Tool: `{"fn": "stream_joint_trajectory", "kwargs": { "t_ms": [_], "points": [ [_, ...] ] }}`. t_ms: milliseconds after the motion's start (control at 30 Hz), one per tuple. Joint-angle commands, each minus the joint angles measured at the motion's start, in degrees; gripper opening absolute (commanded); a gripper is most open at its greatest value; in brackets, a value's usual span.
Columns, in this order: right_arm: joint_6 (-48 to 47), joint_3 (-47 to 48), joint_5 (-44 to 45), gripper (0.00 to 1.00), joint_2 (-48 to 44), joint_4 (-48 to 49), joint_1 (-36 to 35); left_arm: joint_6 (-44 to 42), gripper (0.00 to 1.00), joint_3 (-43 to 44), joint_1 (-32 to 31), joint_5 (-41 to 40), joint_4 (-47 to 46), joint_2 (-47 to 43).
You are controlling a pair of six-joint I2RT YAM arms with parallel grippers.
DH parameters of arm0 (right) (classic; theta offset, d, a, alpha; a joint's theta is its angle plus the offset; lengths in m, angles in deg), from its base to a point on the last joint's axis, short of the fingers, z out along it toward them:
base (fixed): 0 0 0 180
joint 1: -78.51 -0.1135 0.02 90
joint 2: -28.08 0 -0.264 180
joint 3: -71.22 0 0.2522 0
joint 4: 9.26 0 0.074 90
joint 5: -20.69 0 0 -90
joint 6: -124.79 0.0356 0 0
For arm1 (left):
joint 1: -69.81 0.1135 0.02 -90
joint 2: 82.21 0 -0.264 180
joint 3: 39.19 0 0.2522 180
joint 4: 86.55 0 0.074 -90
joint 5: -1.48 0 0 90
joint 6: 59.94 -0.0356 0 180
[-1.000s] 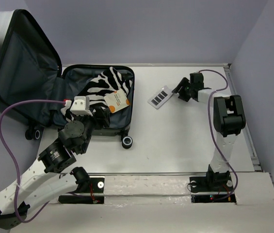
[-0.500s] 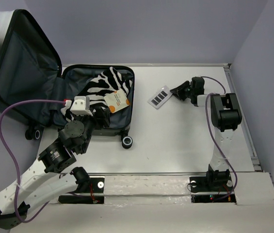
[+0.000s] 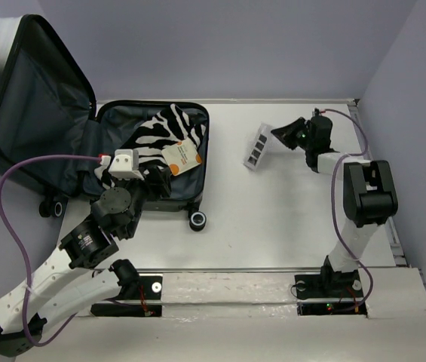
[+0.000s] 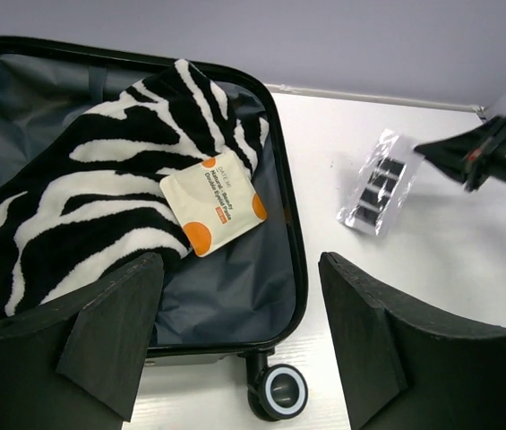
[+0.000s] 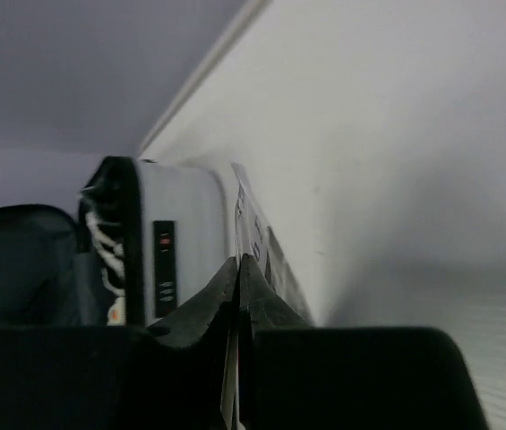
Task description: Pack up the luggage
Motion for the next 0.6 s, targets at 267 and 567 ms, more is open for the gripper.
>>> {"fn": "stream_joint_trajectory", "kwargs": {
  "t_ms": [267,567],
  "points": [
    [-5.0,16.4,-6.6,0.07,-6.9,11.3,-22.2,1.0,0.98,0.0,3.3,-8.0,-0.9,2.7],
    [6.0,43.6,-10.6,0.07,14.1,11.2,-33.3,3.3,0.99,6.2,6.2,-21.5,6.6,2.5]
  ]
}}
